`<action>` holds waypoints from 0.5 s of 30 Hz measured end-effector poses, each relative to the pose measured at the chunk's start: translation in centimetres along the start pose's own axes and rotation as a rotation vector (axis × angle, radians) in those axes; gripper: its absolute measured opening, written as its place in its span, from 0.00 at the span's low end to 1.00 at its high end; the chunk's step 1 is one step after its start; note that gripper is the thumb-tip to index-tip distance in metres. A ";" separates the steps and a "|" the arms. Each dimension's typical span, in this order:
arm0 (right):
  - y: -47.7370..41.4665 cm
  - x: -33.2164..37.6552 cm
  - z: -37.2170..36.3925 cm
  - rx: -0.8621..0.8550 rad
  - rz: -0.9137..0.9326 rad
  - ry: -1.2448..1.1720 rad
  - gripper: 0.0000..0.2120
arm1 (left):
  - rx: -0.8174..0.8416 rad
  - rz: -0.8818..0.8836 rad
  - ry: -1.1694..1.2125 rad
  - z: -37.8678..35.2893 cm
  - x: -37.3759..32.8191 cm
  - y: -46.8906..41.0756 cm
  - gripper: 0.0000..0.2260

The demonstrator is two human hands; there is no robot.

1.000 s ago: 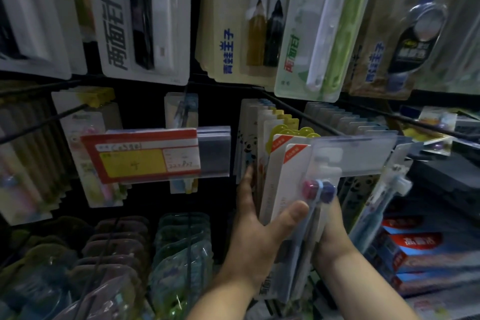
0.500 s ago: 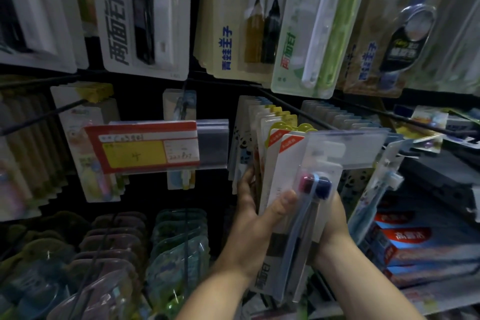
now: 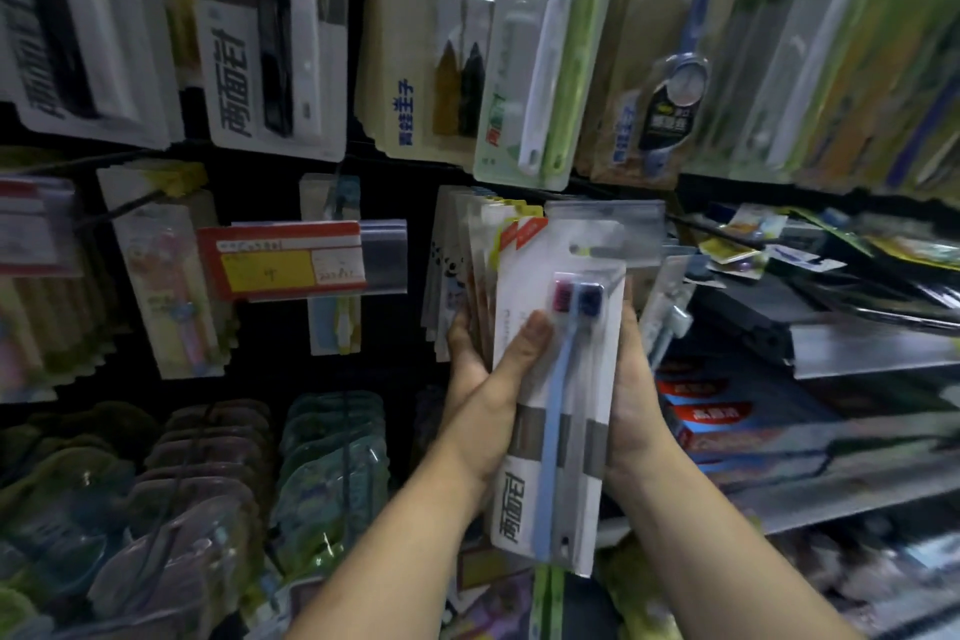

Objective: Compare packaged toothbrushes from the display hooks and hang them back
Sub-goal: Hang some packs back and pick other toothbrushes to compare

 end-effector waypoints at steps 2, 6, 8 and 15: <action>0.5 -0.3 0.5 -0.022 -0.002 0.063 0.38 | -0.002 -0.012 -0.001 -0.3 0.0 0.4 0.48; 1.3 -0.3 0.7 -0.021 0.004 0.084 0.27 | 0.002 -0.052 -0.051 -0.9 0.0 1.2 0.50; 1.5 -0.5 0.5 -0.014 0.029 0.070 0.21 | 0.014 -0.055 -0.065 -0.9 0.0 1.5 0.46; 2.3 -1.3 0.6 0.019 0.061 0.111 0.16 | 0.025 -0.038 -0.014 -0.7 0.3 2.2 0.45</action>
Point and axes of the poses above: each hand's wrist, its own y-axis away from the middle knuckle, its own z-axis out of the back of the hand, x = y × z, the point moved 7 cm from there along -y, towards the middle knuckle, and after that the axes turned 15 degrees about y, right-handed, at the moved point
